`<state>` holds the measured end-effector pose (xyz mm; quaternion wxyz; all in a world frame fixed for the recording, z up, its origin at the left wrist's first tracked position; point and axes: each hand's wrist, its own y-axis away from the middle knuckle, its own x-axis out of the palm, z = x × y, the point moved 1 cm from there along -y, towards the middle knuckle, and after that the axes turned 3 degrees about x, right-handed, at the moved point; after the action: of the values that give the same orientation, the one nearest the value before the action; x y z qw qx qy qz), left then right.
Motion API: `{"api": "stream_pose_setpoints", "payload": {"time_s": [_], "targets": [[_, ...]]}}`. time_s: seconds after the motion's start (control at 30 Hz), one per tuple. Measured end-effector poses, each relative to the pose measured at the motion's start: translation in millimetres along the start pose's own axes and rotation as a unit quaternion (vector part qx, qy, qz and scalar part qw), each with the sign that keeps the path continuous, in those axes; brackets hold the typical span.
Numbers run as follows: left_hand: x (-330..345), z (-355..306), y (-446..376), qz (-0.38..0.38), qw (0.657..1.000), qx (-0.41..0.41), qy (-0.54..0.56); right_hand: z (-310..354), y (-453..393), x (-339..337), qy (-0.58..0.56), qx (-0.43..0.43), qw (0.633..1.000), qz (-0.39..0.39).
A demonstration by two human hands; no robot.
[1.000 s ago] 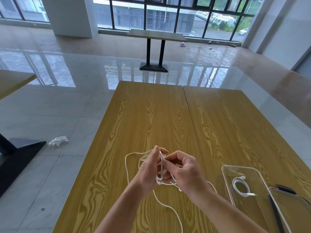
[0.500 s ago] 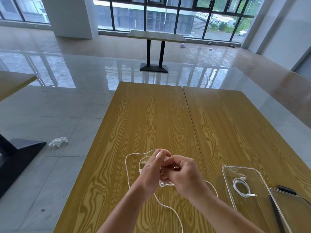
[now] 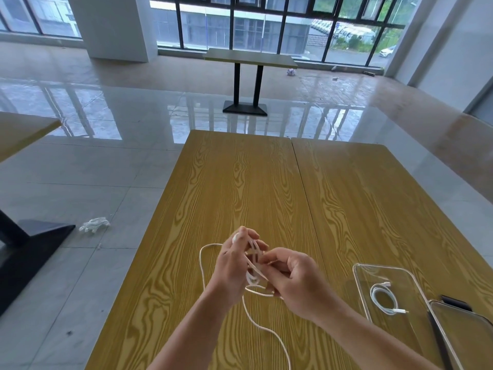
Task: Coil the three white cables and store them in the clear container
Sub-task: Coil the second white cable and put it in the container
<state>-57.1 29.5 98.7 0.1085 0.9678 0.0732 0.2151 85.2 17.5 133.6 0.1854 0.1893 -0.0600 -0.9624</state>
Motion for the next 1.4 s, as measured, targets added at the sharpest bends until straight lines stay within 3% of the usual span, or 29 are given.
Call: {"api": "stream_pose_setpoints", "payload": {"time_s": [0.1, 0.23, 0.47, 0.53, 0.73, 0.97, 1.17, 1.4], "targets": [[-10, -13, -7, -0.062, 0.997, 0.011, 0.035, -7, -2, -13, 0.116, 0.049, 0.986, 0.106], [-28, -30, -22, -0.137, 0.987, 0.009, 0.086, -17, -1, -25, 0.244, 0.073, 0.939, 0.230], [-42, -48, -31, -0.163, 0.978, 0.038, 0.123, -24, -1, -37, 0.317, 0.122, 0.889, 0.307], [-40, -49, -30, -0.143, 0.983, 0.032, 0.109, -23, -6, -40, 0.344, 0.119, 0.886, 0.286], [-36, -43, -27, -0.034, 0.998, 0.008, 0.047, -22, -24, -41, 0.421, 0.114, 0.895, 0.094], [-25, -24, -18, 0.035, 0.999, -0.009, -0.037, -5, -26, -44, 0.275, 0.077, 0.958, -0.032], [-20, -15, -16, 0.030, 0.999, -0.017, -0.012, 18, -18, -39, 0.030, 0.076, 0.996, -0.028], [-21, -9, -17, -0.020, 0.999, -0.013, 0.045, 29, -11, -31, -0.018, 0.049, 0.998, 0.027]]}}
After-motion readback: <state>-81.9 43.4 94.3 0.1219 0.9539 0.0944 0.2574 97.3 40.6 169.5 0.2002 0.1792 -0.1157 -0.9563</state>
